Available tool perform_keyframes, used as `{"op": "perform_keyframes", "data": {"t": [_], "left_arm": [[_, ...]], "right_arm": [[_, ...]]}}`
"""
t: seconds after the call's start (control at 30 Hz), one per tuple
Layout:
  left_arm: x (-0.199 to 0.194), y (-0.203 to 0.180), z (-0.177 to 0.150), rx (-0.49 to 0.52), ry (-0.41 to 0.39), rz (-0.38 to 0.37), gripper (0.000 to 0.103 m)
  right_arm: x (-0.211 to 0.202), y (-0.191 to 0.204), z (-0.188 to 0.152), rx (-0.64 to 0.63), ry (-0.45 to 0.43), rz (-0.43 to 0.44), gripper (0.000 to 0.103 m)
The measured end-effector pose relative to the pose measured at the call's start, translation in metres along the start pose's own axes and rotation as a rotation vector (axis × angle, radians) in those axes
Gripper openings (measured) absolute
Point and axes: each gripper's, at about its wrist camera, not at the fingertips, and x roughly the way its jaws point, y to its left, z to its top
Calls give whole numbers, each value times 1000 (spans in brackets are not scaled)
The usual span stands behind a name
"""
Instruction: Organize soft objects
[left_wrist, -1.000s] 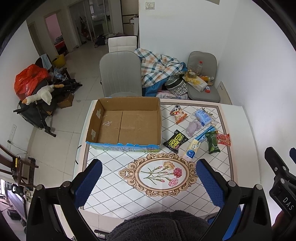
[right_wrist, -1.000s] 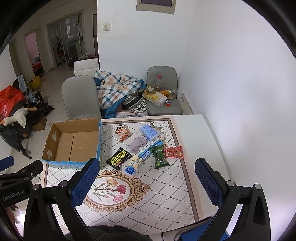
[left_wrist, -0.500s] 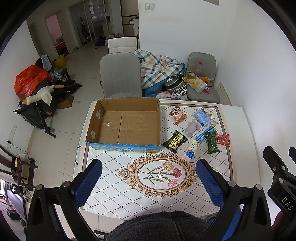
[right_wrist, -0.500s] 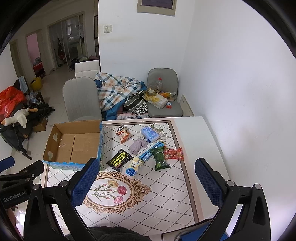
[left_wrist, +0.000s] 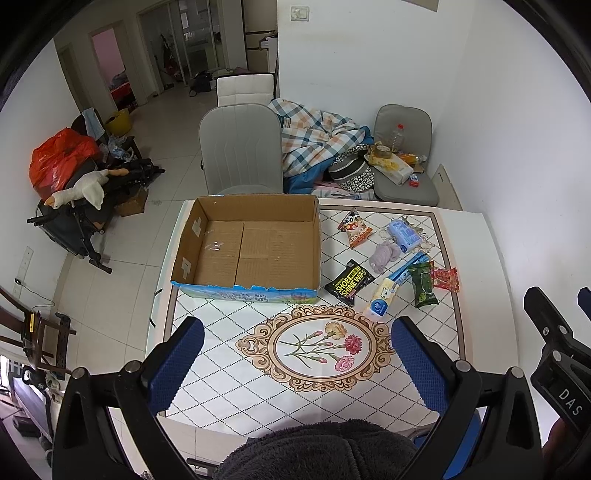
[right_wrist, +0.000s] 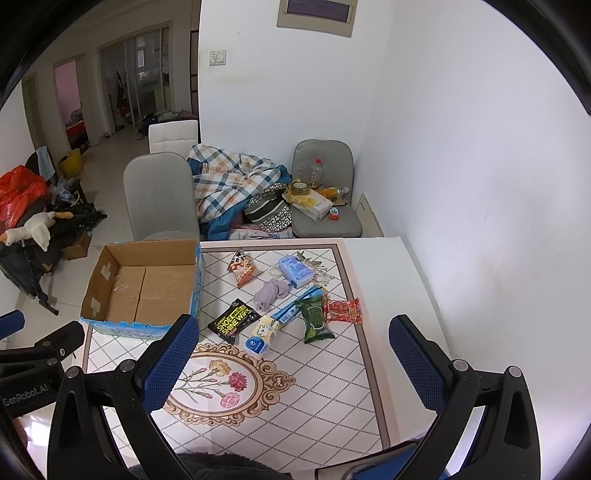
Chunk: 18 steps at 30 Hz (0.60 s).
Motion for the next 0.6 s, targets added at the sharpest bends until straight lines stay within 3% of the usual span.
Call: {"op": "perform_keyframes", "data": {"t": [0.6], "left_arm": [[2,-5,-1,-4,4,-4,103]], "right_arm": [[3,1,4,-8,7,2,103]]}}
